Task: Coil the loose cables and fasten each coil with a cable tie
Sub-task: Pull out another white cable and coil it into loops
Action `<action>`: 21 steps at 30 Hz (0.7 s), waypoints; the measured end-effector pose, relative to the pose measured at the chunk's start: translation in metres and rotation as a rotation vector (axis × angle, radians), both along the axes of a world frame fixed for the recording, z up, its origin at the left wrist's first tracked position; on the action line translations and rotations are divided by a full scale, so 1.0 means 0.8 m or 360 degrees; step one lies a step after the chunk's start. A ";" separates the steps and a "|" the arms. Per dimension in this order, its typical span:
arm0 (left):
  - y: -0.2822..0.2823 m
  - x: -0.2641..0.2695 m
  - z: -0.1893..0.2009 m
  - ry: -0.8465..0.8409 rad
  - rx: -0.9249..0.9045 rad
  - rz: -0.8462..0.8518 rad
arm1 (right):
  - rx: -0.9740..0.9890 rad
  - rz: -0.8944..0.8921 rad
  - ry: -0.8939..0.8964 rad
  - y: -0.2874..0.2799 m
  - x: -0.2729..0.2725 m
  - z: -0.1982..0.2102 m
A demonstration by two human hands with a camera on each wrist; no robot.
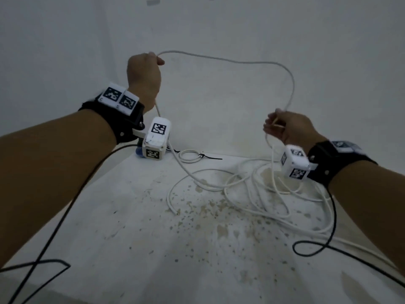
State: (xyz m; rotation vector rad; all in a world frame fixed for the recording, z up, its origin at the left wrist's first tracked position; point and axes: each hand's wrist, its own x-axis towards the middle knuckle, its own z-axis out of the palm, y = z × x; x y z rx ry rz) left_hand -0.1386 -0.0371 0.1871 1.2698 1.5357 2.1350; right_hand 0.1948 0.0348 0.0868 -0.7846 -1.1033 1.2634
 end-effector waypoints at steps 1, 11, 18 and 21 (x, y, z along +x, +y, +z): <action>0.004 0.006 -0.005 0.0103 -0.0009 0.0023 | 0.0016 0.0028 0.0097 -0.006 0.001 0.018; 0.035 0.070 -0.053 0.0639 0.0137 0.0007 | 0.0039 0.0041 0.0703 -0.043 0.008 0.050; 0.026 0.113 -0.089 0.1161 -0.0209 -0.0428 | -0.0144 0.0206 0.0614 -0.053 0.010 0.029; 0.012 0.154 -0.110 0.1680 -0.0384 -0.0727 | -0.0220 0.0308 0.0507 -0.061 -0.007 0.017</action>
